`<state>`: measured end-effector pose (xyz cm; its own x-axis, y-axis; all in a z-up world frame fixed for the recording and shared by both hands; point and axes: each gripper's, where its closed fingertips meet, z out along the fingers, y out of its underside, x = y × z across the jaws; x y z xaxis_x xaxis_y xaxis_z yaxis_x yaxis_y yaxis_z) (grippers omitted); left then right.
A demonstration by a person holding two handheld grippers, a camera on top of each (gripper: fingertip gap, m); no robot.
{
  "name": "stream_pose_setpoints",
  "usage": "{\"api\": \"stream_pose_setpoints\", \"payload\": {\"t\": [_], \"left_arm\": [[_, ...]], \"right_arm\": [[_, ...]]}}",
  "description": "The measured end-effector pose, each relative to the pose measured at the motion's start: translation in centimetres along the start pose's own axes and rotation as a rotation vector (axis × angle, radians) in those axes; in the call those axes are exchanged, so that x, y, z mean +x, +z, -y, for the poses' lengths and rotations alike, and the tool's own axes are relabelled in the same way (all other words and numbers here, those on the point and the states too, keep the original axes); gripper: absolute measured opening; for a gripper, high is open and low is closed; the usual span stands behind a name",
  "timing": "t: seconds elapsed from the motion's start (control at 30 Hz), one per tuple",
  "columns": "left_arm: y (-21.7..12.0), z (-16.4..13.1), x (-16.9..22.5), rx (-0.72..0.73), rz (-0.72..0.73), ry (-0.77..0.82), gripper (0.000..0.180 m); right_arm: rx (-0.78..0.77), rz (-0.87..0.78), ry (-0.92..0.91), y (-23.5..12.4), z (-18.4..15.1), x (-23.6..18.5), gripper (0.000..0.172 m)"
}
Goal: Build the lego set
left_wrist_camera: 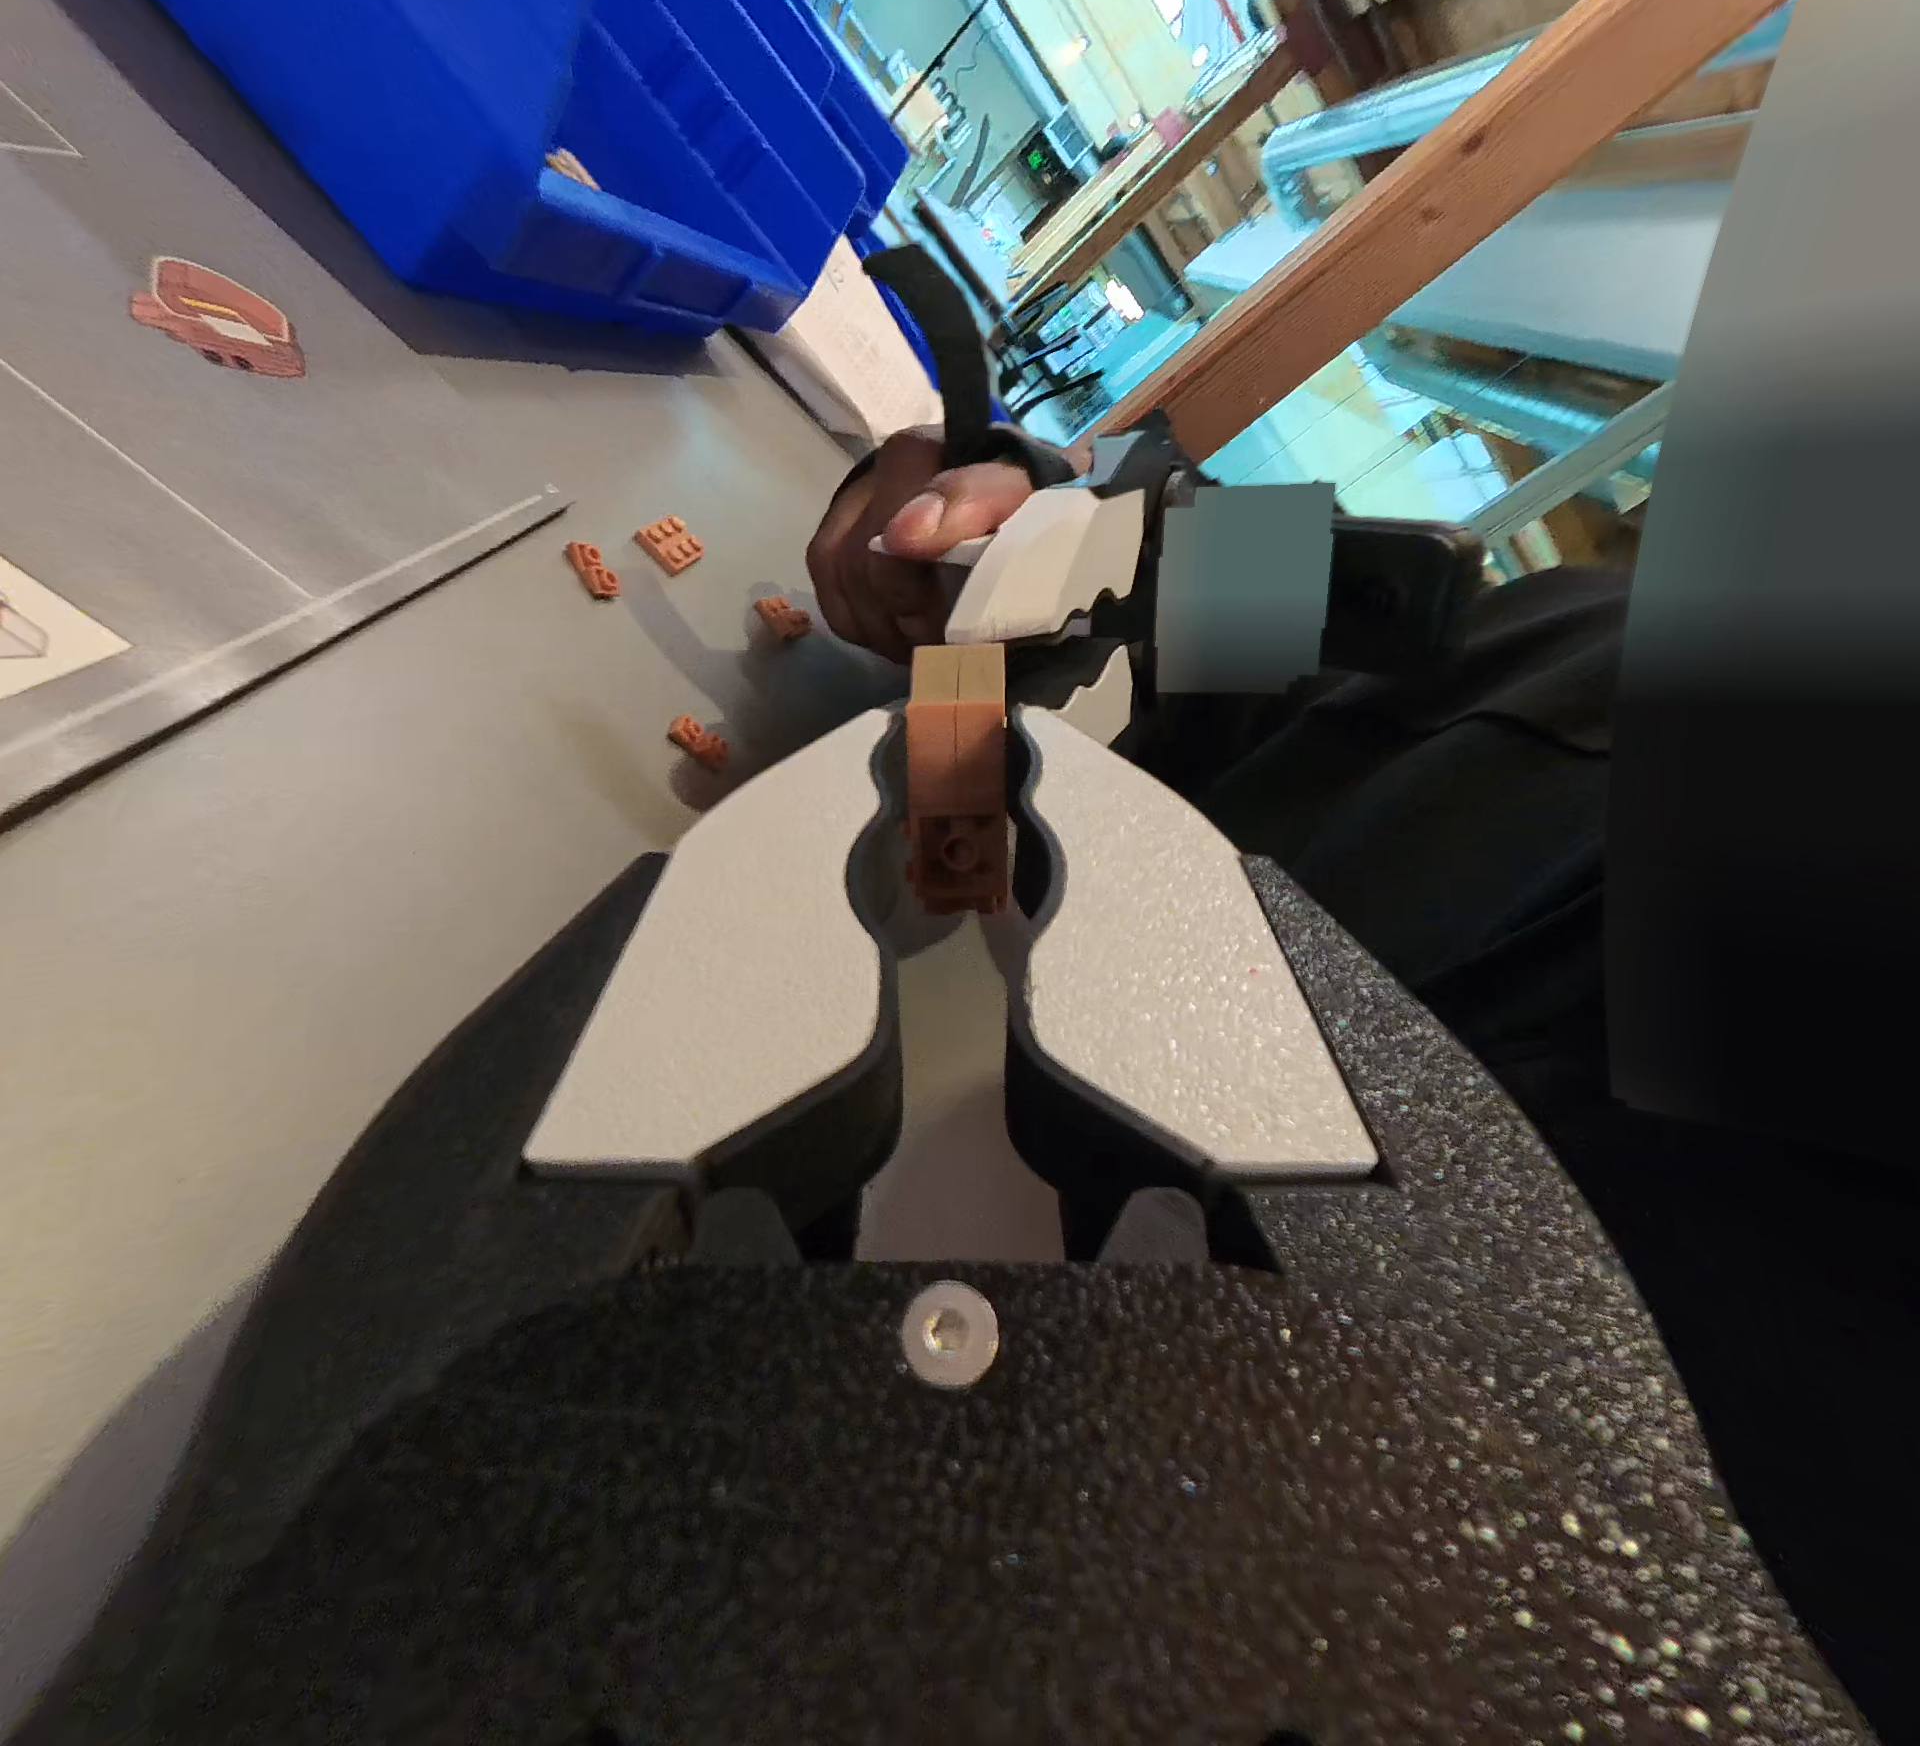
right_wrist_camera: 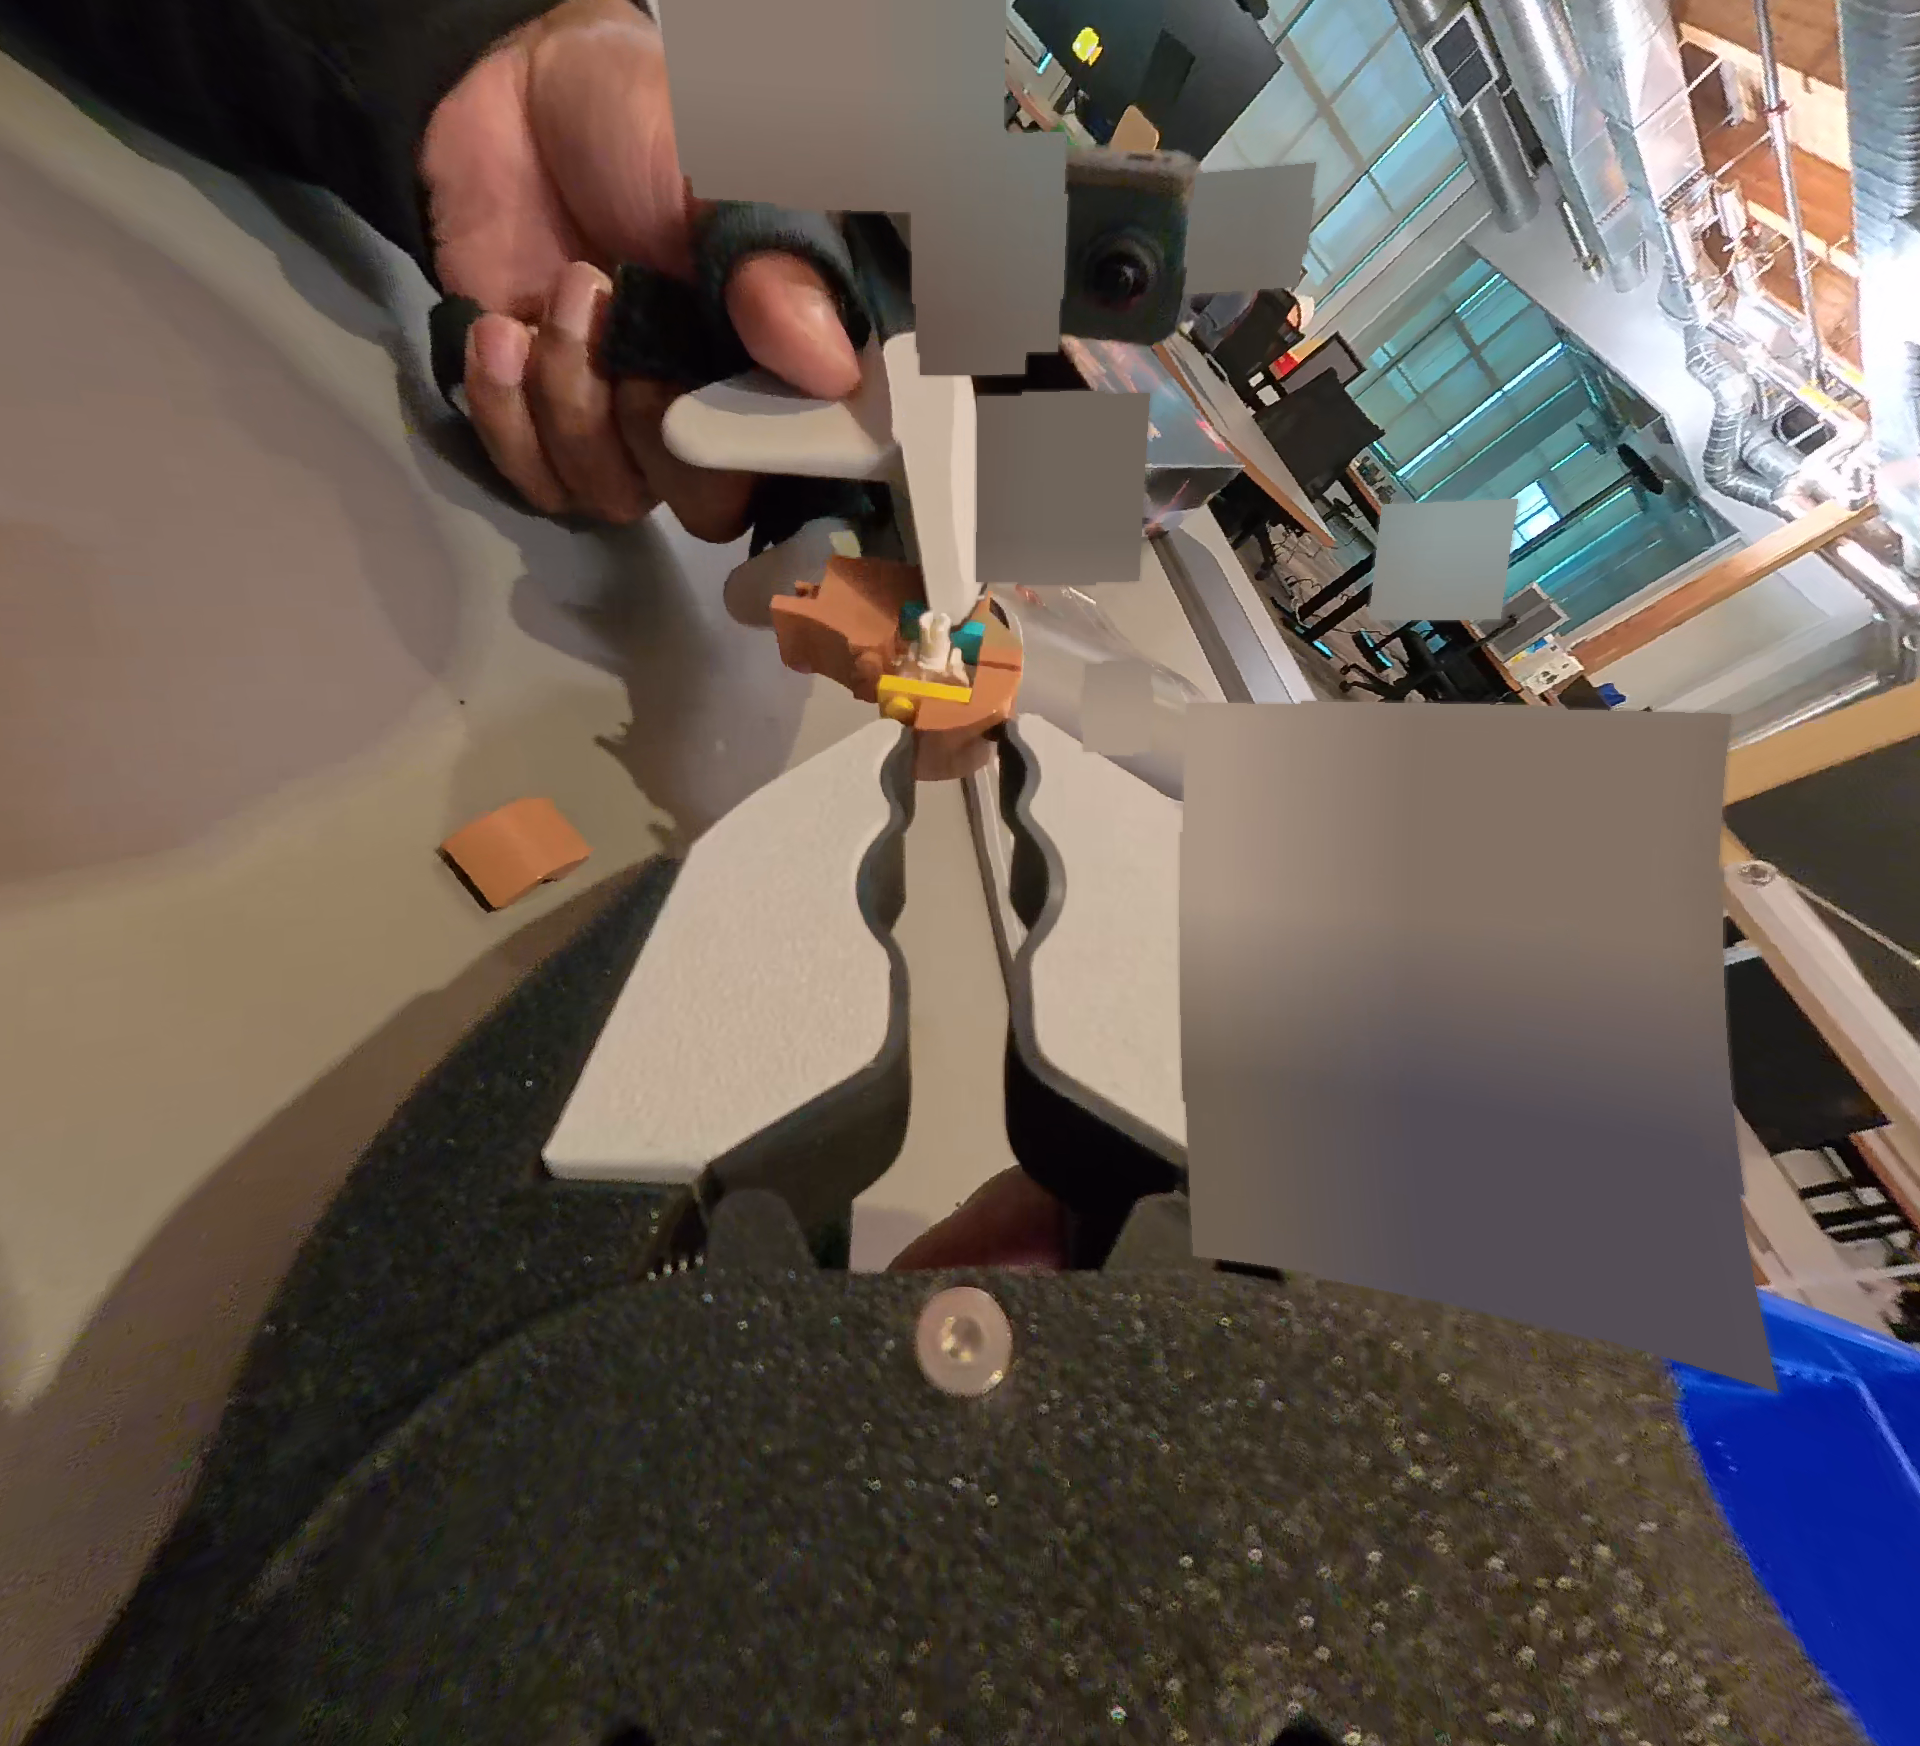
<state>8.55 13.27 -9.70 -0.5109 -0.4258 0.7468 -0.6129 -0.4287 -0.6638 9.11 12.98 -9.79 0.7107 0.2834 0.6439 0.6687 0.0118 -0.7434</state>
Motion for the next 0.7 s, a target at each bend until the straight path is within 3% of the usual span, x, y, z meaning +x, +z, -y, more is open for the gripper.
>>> {"api": "stream_pose_setpoints", "payload": {"t": [0.3,0.7], "left_arm": [[0.0,-1.0,-0.2,-0.078,0.043,0.088,0.016],[0.0,-2.1,-0.1,-0.151,0.022,0.079,0.016]], "right_arm": [[-0.030,0.022,-0.063,0.0,-0.2,-0.7,0.015],[-0.020,0.079,-0.079,-0.1,0.1,-1.6,0.015]]}}
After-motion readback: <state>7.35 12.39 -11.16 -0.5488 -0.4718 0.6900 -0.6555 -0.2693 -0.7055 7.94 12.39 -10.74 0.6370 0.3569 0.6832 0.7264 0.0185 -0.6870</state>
